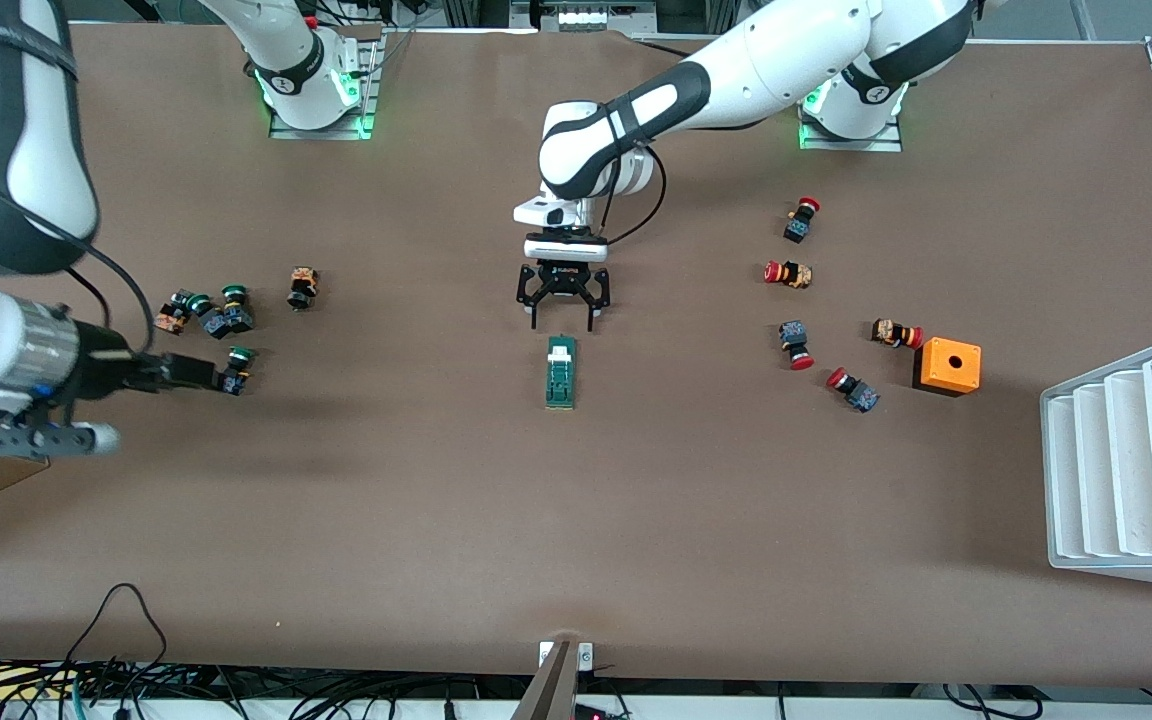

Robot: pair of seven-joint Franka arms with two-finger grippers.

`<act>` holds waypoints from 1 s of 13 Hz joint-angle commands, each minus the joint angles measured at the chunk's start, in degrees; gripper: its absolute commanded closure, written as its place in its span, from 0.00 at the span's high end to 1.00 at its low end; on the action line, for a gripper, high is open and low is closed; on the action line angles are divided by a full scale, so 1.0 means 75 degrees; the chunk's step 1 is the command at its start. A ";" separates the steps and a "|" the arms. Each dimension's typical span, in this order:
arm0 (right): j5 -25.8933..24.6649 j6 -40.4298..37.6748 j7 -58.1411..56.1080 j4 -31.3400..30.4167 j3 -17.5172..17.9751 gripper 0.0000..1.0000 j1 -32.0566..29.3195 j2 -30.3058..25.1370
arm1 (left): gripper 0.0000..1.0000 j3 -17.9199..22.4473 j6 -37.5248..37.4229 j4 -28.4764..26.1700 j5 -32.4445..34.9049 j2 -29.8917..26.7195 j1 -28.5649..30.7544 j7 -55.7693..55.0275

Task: Close load switch with both arms
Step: 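Bring the right gripper to the white lever handle of the switch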

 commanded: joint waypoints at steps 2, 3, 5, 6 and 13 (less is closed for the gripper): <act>0.0117 0.0269 0.1901 0.0708 -0.0042 0.99 0.0747 0.0574 | 1.00 -0.0073 -0.0086 0.0642 0.0458 0.0498 -0.0009 -0.0142; 0.0129 0.0422 0.2568 0.0696 -0.0054 0.99 0.1016 0.0621 | 1.00 -0.0061 -0.0086 0.0666 0.0470 0.0510 -0.0020 -0.0142; 0.0257 0.0983 0.3870 0.0382 -0.0066 0.99 0.1497 0.0622 | 1.00 0.0079 -0.0086 0.0678 0.0482 0.0557 -0.0032 -0.0130; 0.0328 0.1311 0.4421 0.0136 -0.0066 0.99 0.1731 0.0622 | 1.00 0.0103 -0.0086 0.0678 0.0494 0.0557 -0.0032 -0.0130; 0.0739 0.4416 0.8395 -0.1563 -0.0031 0.97 0.3161 0.0738 | 1.00 0.0150 -0.0086 0.1053 0.0857 0.0885 -0.0067 -0.0107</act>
